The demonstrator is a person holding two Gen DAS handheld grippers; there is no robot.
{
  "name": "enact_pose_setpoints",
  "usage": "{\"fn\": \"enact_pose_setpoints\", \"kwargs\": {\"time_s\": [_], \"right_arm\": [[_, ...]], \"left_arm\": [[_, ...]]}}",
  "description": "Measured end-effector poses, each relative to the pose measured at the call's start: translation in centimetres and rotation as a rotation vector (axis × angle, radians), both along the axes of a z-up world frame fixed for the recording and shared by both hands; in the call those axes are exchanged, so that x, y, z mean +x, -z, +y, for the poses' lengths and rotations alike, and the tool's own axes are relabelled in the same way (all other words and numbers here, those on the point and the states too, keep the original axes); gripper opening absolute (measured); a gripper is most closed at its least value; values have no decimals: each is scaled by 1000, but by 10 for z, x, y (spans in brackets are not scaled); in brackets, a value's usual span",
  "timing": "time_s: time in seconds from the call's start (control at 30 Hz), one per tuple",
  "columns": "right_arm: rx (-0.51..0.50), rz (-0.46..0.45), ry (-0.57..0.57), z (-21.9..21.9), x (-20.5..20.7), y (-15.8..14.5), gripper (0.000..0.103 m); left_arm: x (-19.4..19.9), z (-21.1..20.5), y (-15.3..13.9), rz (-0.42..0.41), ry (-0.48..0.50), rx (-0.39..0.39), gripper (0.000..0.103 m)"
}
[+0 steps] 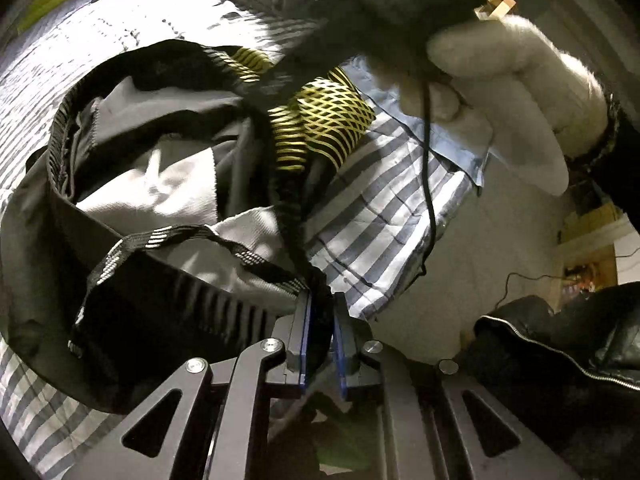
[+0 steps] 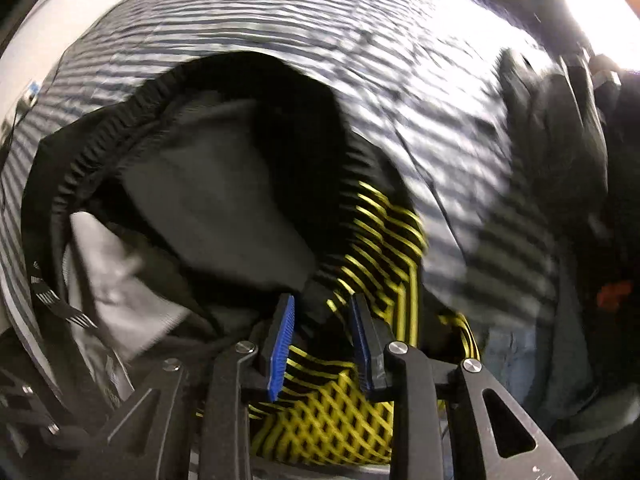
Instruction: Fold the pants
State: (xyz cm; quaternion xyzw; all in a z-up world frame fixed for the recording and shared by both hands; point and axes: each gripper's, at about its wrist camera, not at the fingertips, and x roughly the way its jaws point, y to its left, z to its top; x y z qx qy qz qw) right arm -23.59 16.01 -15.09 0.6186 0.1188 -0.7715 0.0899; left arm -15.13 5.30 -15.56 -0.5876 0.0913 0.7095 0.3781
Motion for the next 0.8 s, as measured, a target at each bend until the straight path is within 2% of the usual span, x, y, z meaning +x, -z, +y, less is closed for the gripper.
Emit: {"fn": "enact_pose_setpoints", "kwargs": {"time_s": [0.07, 0.17, 0.23, 0.33, 0.43, 0.47, 0.57, 0.6, 0.63, 0.7, 0.73, 0.8], "right_arm": [[-62, -3, 46, 20, 5, -4, 25], [-81, 7, 92, 41, 14, -9, 19], [-90, 12, 102, 50, 18, -11, 17], [-213, 14, 127, 65, 21, -18, 17], [-313, 0, 161, 79, 23, -23, 17], [-379, -19, 186, 86, 24, -23, 17], [-600, -62, 279, 107, 25, -23, 17], [-633, -55, 290, 107, 25, -23, 17], [-644, -46, 292, 109, 24, -24, 17], [-603, -29, 279, 101, 21, -28, 17], [-582, -26, 270, 97, 18, -27, 17], [-540, -12, 248, 91, 18, -30, 17]], "left_arm": [[-5, -9, -9, 5, -38, 40, 11], [-17, -32, -30, 24, -125, 112, 13], [-24, -50, -47, 68, -188, 144, 14], [-33, -71, -62, 106, -253, 168, 17], [-40, -94, -74, 205, -320, 77, 21], [-44, -101, -74, 223, -346, 49, 22], [-55, -116, -71, 226, -395, 9, 23], [-56, -118, -70, 226, -399, 3, 24], [-58, -119, -69, 228, -402, -4, 27], [-59, -123, -66, 236, -424, -21, 36], [-62, -125, -63, 228, -436, -22, 46], [-68, -123, -55, 206, -451, -31, 49]]}}
